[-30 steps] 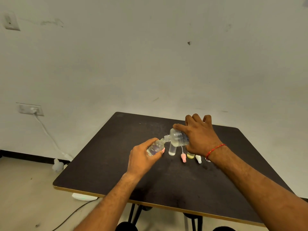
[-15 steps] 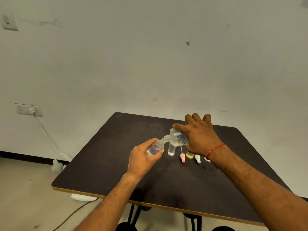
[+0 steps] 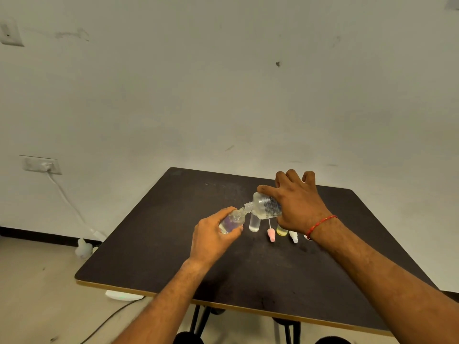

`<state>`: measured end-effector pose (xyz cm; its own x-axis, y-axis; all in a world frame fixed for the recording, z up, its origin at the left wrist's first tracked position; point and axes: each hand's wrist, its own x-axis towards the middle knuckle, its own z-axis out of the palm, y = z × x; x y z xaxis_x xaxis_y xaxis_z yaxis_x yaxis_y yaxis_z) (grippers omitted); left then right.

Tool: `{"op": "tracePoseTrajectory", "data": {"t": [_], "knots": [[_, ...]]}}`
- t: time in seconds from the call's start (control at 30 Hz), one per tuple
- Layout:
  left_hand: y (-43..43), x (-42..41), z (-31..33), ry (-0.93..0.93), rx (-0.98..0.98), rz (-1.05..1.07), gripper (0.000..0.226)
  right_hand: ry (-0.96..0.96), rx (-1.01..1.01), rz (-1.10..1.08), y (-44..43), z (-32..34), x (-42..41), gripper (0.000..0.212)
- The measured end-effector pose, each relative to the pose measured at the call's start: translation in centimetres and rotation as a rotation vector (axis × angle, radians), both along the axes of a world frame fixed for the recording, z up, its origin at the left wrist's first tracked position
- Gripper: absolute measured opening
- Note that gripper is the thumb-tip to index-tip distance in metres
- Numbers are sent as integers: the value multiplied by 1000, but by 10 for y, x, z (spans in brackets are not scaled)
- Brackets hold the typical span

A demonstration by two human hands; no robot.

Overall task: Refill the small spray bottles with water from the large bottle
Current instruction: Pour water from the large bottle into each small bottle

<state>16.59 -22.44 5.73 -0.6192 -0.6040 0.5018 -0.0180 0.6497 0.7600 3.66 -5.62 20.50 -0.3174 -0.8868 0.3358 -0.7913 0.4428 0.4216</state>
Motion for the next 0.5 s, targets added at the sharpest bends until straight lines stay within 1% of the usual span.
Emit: {"op": "tracePoseTrajectory", "data": {"t": [0.3, 0.37, 0.5], "knots": [[-2, -2, -2, -5, -4, 0, 53, -53, -37, -28, 4, -13, -6, 75], [-4, -3, -2, 1, 1, -14, 52, -103, -80, -50, 6, -21, -7, 73], [-8, -6, 1, -13, 11, -40, 52, -264, -193, -85, 10, -38, -5, 67]]}}
